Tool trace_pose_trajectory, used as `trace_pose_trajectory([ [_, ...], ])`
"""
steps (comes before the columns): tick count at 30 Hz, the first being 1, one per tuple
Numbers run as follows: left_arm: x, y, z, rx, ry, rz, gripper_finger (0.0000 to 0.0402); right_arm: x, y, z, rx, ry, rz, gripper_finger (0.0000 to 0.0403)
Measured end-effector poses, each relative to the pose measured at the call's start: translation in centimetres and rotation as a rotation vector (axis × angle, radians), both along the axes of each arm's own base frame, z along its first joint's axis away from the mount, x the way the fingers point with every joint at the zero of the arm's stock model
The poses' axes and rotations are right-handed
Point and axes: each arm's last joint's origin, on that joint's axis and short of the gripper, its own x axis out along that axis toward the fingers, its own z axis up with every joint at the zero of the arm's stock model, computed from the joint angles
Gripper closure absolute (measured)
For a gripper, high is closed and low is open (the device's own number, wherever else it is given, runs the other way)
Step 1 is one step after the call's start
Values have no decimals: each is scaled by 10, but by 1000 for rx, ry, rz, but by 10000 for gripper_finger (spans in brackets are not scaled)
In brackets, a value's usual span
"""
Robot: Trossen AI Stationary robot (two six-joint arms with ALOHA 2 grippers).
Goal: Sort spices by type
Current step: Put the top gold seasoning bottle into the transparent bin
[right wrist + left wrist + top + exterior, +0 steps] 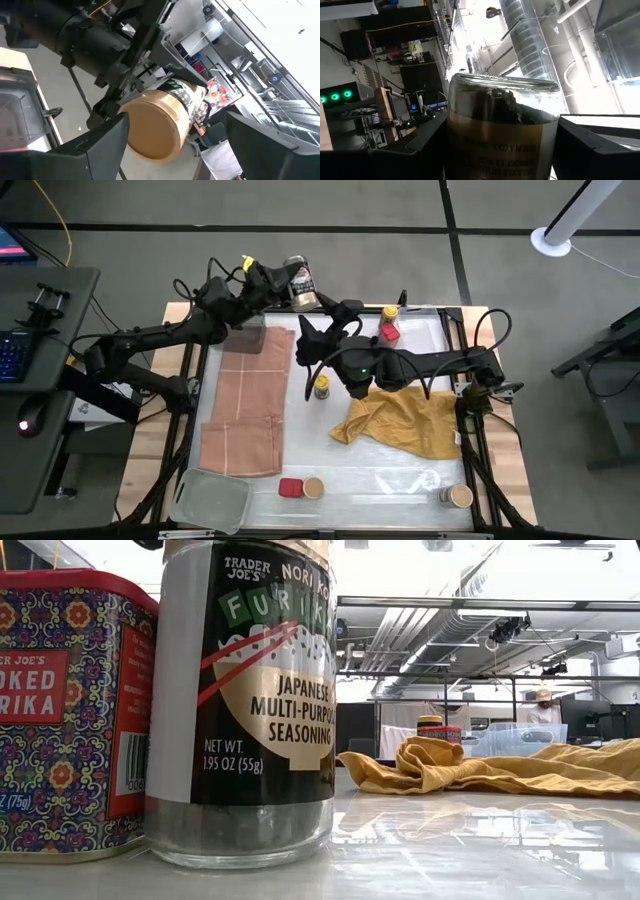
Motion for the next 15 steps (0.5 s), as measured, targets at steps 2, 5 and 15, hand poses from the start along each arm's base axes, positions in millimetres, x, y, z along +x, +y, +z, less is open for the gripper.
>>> trace_pose_trajectory([
  [2, -1, 0, 2, 10, -23, 0, 147, 0, -1, 0, 1, -2, 2, 82],
  [5, -3, 1, 5, 35, -46, 9, 147, 1, 0, 0, 8, -20, 55, 82],
  [15, -16, 13, 15, 265, -85, -1, 147, -7, 22, 13, 119, -265, 101, 82],
])
